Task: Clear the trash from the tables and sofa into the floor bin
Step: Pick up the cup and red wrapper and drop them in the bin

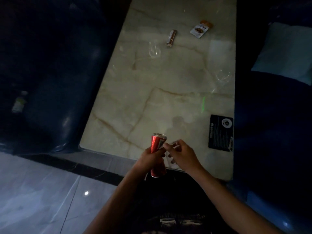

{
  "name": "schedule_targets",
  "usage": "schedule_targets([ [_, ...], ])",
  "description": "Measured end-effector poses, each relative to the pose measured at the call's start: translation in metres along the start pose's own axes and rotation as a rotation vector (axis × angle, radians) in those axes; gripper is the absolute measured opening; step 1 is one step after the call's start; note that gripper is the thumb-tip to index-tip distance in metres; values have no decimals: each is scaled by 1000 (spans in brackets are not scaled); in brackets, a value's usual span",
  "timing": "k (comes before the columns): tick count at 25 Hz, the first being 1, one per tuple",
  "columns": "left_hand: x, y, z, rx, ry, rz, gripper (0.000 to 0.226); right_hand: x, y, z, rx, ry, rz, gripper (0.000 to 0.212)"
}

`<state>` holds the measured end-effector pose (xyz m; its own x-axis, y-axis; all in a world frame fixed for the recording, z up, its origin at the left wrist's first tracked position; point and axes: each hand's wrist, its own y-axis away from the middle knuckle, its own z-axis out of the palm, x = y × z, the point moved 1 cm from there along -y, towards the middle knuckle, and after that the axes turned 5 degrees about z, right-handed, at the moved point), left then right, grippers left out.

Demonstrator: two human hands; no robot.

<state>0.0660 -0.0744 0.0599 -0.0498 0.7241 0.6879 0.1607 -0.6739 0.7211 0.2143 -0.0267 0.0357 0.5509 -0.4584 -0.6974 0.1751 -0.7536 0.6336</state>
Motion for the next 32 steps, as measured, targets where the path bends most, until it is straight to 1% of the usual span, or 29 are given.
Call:
schedule_targets([
  [3, -19, 17, -29, -56, 15, 43, 17, -1, 28, 38, 30, 21, -7, 67],
  [5, -39, 27, -56, -89, 25, 52, 23, -2, 47, 69, 68, 32, -1, 57],
  [7, -63, 36, -83, -119, 20, 60, 22, 2, 65, 99, 111, 51, 5, 48],
  [8, -75, 40, -96, -117, 20, 57, 21, 5, 73, 110, 128, 57, 7, 46],
  [10, -100, 49, -121, -109, 27, 19, 26, 14, 88, 128, 126, 54, -9, 51],
  [12, -129, 67, -143, -137, 56, -25, 35, 24, 107, 145, 107, 59, 25, 60],
  [13, -143, 76, -152, -155, 61, -45, 39, 29, 115, 151, 128, 66, 60, 62],
  [15, -164, 93, -162, -208, 33, -81, 49, 44, 129, 160, 172, 59, 117, 58],
  [17, -179, 106, -163, -263, 65, -111, 53, 60, 145, 166, 182, 39, 161, 55],
  [19, -187, 117, -155, -250, 160, -144, 54, 77, 165, 169, 179, 17, 213, 53],
  [21, -194, 129, -144, -224, 183, -184, 60, 97, 184, 170, 187, -7, 267, 52],
  [24, -211, 148, -122, -251, 130, -221, 65, 131, 212, 164, 214, -89, 291, 51],
  [27, -227, 162, -100, -239, 111, -271, 61, 168, 233, 162, 209, -182, 334, 58],
  [30, -243, 179, -77, -234, 31, -240, 57, 209, 250, 164, 202, -314, 403, 69],
  [32, -257, 184, -67, -202, -71, -208, 58, 231, 259, 165, 212, -375, 428, 64],
])
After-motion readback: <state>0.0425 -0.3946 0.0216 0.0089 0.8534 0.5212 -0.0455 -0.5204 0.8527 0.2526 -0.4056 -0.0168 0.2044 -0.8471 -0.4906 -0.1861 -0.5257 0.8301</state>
